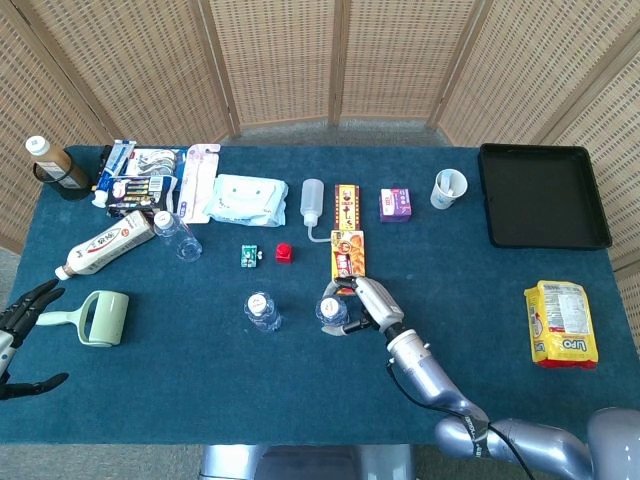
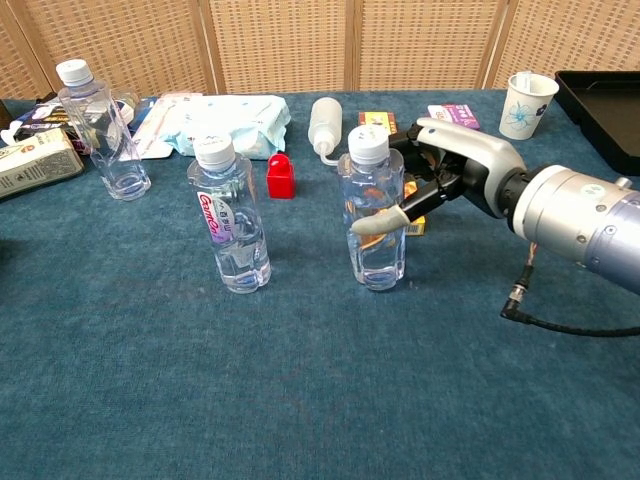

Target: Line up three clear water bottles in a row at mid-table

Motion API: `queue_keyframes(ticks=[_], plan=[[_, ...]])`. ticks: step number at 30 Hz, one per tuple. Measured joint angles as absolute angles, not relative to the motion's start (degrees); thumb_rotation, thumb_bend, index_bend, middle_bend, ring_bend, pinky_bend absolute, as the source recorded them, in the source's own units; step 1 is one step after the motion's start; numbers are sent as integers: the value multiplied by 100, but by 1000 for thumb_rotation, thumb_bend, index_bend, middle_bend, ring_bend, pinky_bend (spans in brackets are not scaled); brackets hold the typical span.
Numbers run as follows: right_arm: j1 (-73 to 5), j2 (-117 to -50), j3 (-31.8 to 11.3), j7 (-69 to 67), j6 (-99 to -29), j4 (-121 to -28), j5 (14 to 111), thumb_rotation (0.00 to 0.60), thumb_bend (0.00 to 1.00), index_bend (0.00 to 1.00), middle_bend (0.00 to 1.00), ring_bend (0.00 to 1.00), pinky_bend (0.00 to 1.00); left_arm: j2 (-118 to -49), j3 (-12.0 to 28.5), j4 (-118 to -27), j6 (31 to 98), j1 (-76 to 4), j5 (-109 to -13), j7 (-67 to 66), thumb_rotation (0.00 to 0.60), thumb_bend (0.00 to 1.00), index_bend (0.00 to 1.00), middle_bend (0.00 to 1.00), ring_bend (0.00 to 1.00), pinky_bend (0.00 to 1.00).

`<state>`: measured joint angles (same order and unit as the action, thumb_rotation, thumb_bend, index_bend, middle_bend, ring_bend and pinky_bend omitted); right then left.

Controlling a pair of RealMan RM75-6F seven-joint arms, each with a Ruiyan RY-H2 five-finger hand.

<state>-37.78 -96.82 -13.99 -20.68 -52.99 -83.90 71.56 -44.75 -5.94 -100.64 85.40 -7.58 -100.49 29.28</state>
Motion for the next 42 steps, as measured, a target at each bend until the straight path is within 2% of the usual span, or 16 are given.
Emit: queue_keyframes(ticks=[4, 18, 26, 35, 42], plan=[[-3783, -9667, -1383, -2108, -5271, -8364, 7188, 600, 201, 394, 486, 317, 193, -4475, -597, -10069, 8531, -765, -10049, 2929, 600, 108, 0, 0, 0, 103], [-3742, -9600, -1353, -2211, -5365, -8251, 7326, 600, 204, 372, 442, 307, 194, -4477, -614, -10103, 8509, -782, -10074, 2895, 600, 107, 0, 0, 0, 103], [-3731, -9452, -1273, -2425, -5312, -8316, 7504, 600, 201, 304, 343, 228, 186, -4480, -620, -10126, 8509, -786, -10086, 2871, 600, 107, 0, 0, 0, 103], [-3704, -9262, -1181, -2514, -5400, -8500, 7742, 600, 136, 212, 249, 187, 165, -4479, -626, -10130, 8502, -797, -10087, 2876, 600, 106, 0, 0, 0, 103], [-3561, -8855, -1018, -2295, -5614, -8810, 7951, 600, 73, 163, 183, 151, 139, -4474, -626, -10117, 8527, -794, -10085, 2919, 600, 107, 0, 0, 0, 103]])
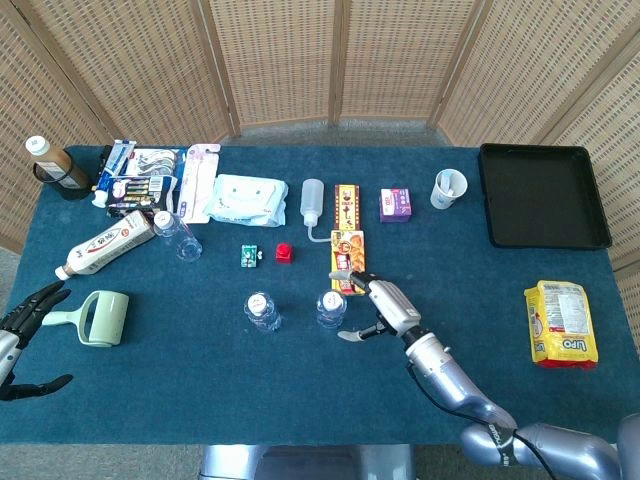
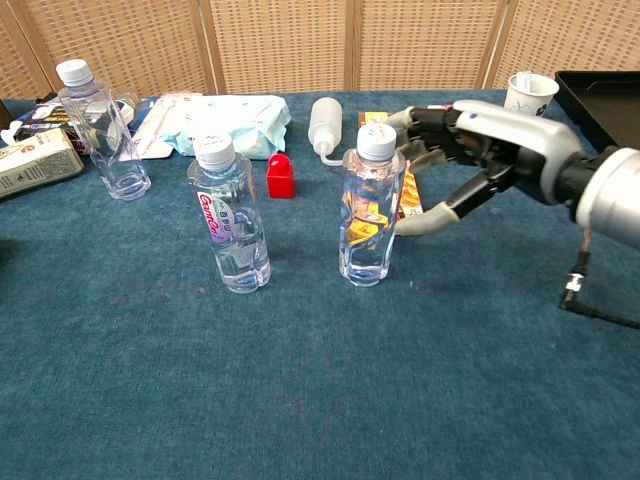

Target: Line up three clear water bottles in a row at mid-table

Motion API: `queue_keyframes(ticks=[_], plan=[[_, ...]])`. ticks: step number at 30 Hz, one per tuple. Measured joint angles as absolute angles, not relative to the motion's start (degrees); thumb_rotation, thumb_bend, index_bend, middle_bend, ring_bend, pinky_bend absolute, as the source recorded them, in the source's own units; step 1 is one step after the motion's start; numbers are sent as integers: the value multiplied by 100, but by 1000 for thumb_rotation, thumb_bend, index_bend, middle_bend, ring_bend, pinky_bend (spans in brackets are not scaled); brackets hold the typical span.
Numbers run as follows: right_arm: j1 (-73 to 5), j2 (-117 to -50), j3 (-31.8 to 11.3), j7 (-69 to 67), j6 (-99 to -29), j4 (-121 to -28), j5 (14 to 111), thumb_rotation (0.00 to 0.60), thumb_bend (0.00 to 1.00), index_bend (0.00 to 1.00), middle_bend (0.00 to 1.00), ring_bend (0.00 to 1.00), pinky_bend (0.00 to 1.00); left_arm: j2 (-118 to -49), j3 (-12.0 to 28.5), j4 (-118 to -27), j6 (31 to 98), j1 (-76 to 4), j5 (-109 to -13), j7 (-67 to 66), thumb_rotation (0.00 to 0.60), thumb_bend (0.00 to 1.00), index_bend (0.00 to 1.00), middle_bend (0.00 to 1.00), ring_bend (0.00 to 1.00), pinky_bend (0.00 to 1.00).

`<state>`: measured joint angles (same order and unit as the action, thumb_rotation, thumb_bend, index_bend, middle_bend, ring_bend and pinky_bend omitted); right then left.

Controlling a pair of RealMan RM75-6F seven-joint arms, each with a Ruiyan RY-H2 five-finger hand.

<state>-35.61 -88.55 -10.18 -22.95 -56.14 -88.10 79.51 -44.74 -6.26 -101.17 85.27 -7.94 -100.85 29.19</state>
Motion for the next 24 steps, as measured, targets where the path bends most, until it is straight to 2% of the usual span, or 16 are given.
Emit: queue_keyframes(ticks=[11, 17, 24], plan=[[-2969, -7986, -499, -2464, -6737, -8953, 8927, 600, 53, 162, 188, 165, 193, -4475, -606, -10059, 8614, -753, -10034, 2906, 600, 107, 0, 0, 0, 103], [-2632, -7676, -287, -2829, -7403, -8693, 9304, 600, 52, 172, 205, 171, 208, -4518, -567, -10103, 8609, -753, -9967, 2879, 600, 107, 0, 0, 0, 103], [-1933, -7182, -66, -2920, -8483, -8397, 9518, 600, 49, 176, 207, 171, 210, -4418, -440, -10199, 8558, -792, -9650, 2836, 600, 107, 0, 0, 0, 103]])
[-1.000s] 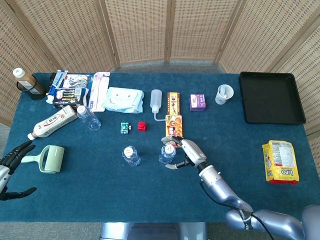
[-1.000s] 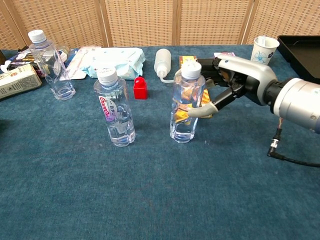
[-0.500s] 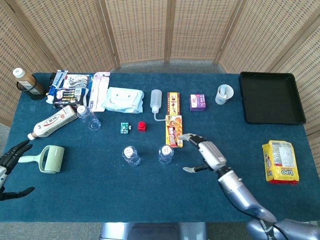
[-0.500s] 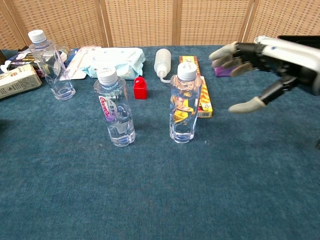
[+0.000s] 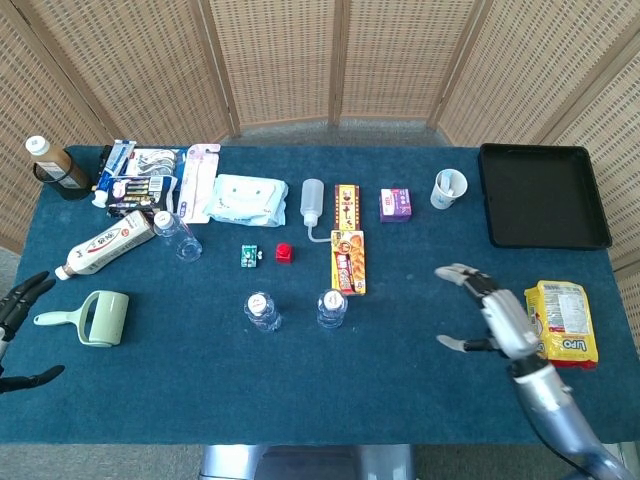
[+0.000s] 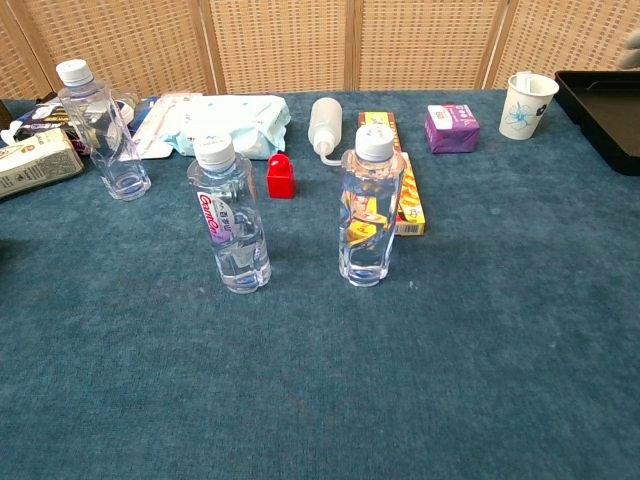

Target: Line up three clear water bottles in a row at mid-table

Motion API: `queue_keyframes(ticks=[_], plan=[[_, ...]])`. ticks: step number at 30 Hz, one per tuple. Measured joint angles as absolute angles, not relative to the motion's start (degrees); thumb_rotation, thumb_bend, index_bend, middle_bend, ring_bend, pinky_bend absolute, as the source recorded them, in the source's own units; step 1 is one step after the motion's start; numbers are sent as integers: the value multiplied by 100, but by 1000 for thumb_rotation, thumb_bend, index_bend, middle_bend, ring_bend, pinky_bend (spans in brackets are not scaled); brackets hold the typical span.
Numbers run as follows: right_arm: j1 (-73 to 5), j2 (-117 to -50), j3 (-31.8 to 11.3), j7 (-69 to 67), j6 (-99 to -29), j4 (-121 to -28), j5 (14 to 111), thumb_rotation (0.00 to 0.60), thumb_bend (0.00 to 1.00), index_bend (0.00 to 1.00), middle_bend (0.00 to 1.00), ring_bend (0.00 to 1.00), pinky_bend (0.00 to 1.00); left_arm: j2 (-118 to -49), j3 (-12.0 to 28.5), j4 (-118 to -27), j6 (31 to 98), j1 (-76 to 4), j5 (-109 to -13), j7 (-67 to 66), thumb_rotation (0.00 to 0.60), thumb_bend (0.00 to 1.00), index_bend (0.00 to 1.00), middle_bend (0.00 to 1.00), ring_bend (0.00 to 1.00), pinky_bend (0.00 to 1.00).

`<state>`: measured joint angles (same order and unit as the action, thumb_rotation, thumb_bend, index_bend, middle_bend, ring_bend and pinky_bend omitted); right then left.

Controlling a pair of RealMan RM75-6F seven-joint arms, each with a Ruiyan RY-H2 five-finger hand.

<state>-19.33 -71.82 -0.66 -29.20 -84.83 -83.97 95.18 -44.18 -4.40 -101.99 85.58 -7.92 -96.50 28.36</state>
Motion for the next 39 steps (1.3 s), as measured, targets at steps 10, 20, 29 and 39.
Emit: queue_keyframes(ticks=[10, 20, 29, 39], plan=[[-1085, -6868, 168, -2485, -9486, -8184, 9679, 600, 45, 185, 207, 171, 207, -5007, 99, -9308, 7934, -1264, -8802, 3175, 600, 82, 0, 0, 0, 103], [-971, -6747, 180, -2916, -9587, -8255, 9757, 600, 46, 193, 212, 175, 207, -6559, 547, -7462, 7088, -1937, -8377, 4408, 600, 72, 0, 0, 0, 103], [-1024, -6775, 185, -3426, -9513, -8158, 9886, 600, 45, 208, 226, 182, 207, -7182, 863, -7017, 5809, -2585, -7722, 4424, 600, 59, 0, 0, 0, 20], [-1046, -6829, 144, -3423, -9413, -8093, 9896, 600, 46, 210, 229, 184, 207, -7941, 1247, -6513, 4871, -3353, -7181, 3971, 600, 60, 0, 0, 0, 20]])
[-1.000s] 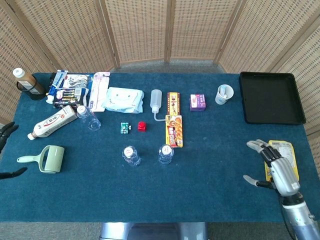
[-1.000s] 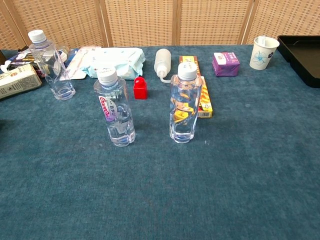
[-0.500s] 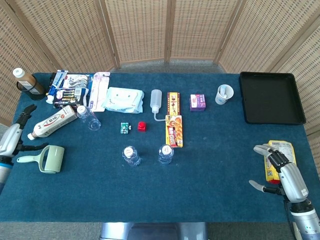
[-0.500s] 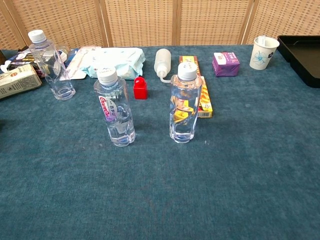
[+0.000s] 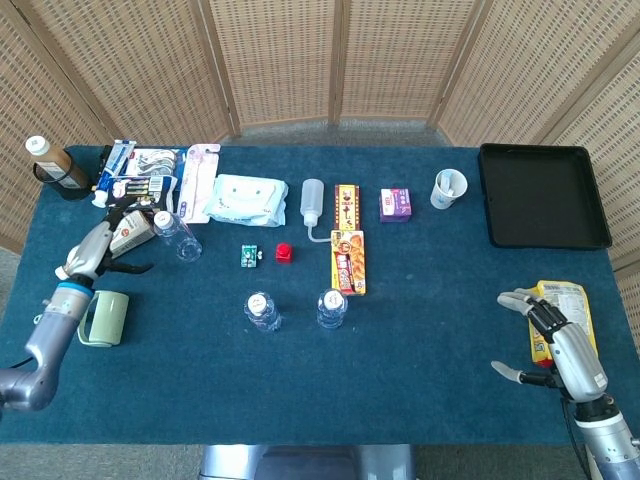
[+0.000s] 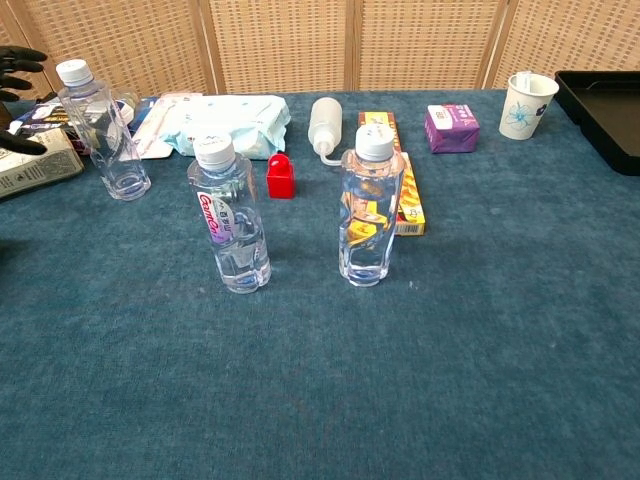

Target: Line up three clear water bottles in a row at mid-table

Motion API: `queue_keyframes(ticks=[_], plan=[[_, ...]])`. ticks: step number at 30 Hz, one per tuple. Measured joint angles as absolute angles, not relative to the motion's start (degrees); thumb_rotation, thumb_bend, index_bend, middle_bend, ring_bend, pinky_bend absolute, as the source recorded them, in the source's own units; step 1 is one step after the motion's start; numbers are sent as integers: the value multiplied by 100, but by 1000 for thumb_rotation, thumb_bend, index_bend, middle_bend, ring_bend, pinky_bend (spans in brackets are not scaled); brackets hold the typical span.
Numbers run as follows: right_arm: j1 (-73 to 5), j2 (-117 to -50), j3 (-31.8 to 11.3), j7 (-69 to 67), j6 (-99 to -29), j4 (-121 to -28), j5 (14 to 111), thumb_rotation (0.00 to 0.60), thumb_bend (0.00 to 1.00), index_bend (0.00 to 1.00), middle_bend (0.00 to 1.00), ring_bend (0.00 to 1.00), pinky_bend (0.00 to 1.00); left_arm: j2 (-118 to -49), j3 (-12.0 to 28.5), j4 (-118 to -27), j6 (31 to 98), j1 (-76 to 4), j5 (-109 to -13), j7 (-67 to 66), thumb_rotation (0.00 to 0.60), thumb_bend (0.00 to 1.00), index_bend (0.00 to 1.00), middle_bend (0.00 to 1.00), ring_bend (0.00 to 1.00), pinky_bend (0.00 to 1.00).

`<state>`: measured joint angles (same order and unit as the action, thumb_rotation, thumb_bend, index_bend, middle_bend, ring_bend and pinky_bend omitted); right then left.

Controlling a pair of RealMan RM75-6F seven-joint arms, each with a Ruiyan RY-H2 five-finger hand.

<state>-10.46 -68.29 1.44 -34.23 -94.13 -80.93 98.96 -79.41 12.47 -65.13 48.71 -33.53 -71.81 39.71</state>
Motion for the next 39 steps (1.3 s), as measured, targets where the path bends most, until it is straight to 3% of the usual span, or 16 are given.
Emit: queue_keyframes(ticks=[7, 18, 24, 27, 32, 39], plan=[[-1031, -6832, 121, -3504, -9391, -8072, 9850, 600, 47, 213, 232, 184, 207, -8295, 1293, -6165, 4501, -3541, -6997, 3843, 600, 60, 0, 0, 0, 21], [-1017, -6866, 105, -3543, -9381, -8041, 9866, 600, 51, 214, 233, 186, 211, -9207, 1498, -5306, 4564, -3763, -6902, 3911, 600, 102, 0, 0, 0, 28], [-1030, -6893, 111, -3645, -9308, -7977, 9846, 600, 52, 214, 233, 186, 213, -9616, 1642, -4937, 4628, -3866, -6792, 3889, 600, 241, 16, 26, 20, 214], [-1027, -6893, 99, -3656, -9327, -7975, 9850, 600, 52, 214, 233, 186, 215, -9754, 1724, -4873, 4605, -3898, -6709, 3915, 600, 331, 148, 130, 108, 309], [-1021, -6888, 92, -3690, -9336, -7972, 9853, 600, 53, 214, 234, 186, 216, -9977, 1818, -4734, 4851, -3885, -6687, 3953, 600, 367, 353, 271, 191, 358], [-1026, -6898, 102, -3660, -9315, -7978, 9880, 600, 54, 214, 233, 186, 216, -9937, 1783, -4834, 5162, -3721, -6919, 4241, 600, 369, 376, 288, 196, 361]])
